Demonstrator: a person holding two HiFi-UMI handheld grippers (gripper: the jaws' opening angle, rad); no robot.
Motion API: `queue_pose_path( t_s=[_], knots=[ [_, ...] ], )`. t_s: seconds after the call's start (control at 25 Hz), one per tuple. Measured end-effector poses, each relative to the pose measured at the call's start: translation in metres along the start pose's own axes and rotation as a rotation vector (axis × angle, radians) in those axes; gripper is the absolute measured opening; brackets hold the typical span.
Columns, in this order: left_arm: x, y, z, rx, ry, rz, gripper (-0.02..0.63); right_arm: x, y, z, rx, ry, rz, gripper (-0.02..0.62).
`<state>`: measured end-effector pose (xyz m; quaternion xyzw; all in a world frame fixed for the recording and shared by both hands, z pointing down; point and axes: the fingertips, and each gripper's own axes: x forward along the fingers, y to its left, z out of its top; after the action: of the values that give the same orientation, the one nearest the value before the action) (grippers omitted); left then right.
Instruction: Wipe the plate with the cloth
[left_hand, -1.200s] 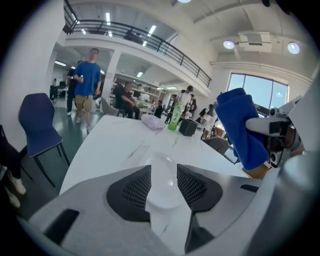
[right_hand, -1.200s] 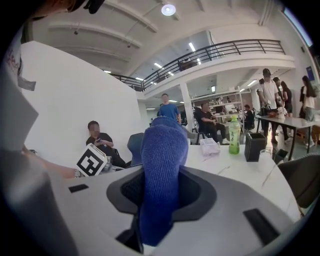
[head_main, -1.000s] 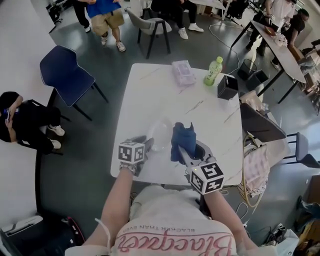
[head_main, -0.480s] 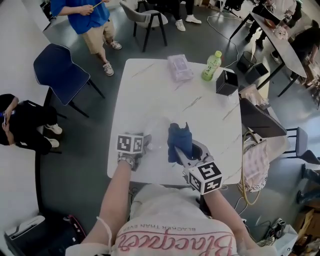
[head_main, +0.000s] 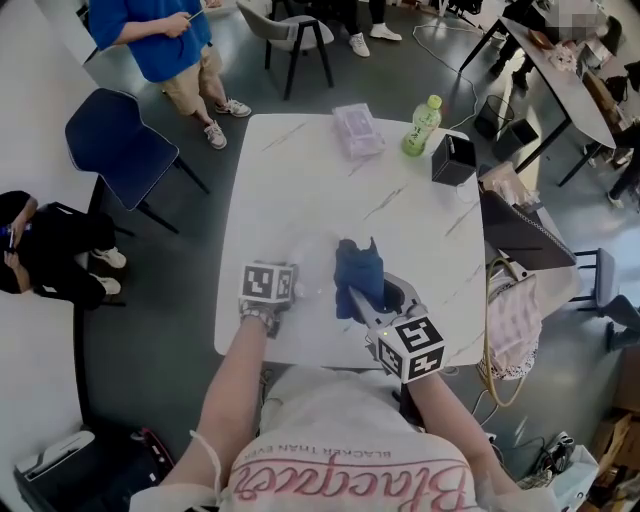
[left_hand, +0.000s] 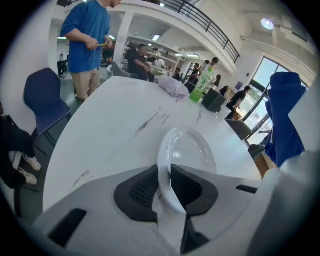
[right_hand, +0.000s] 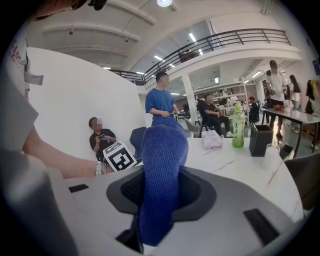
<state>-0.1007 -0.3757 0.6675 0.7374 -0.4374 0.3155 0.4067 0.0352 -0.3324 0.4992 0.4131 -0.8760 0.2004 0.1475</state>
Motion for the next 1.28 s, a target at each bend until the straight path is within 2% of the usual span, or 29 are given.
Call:
queue_pose_path(
  t_s=[0.2,0.44,0.52,0.68,0.88,1.28],
  knots=[
    [-0.005,-0.007,-0.002,-0.132,-0.072,-0.104,0.051,-0.002,0.002,0.001,-0.006,-0.007,0.000,0.115],
    [-0.020,-0.029,0.006,-0.315,-0.217,-0.331,0.019,-0.005,0.001,0.005,-0.008,-0.025,-0.008,0.115],
    [-0.025,-0.034,0.006,-0.350,-0.254,-0.378,0.017,-0.007,0.004,0.006,-0.008,-0.031,-0.010,0.115],
    [-0.035,-0.048,0.006,-0.324,-0.297,-0.420,0.015,-0.012,0.008,0.009,-0.014,-0.046,-0.014,0.115],
    [-0.062,-0.068,0.023,-0.256,-0.390,-0.469,0.015,-0.021,0.009,0.015,-0.013,-0.081,-0.036,0.115],
    [-0.149,-0.107,0.063,-0.110,-0.631,-0.499,0.015,-0.058,0.015,0.063,-0.005,-0.275,-0.085,0.115]
  ],
)
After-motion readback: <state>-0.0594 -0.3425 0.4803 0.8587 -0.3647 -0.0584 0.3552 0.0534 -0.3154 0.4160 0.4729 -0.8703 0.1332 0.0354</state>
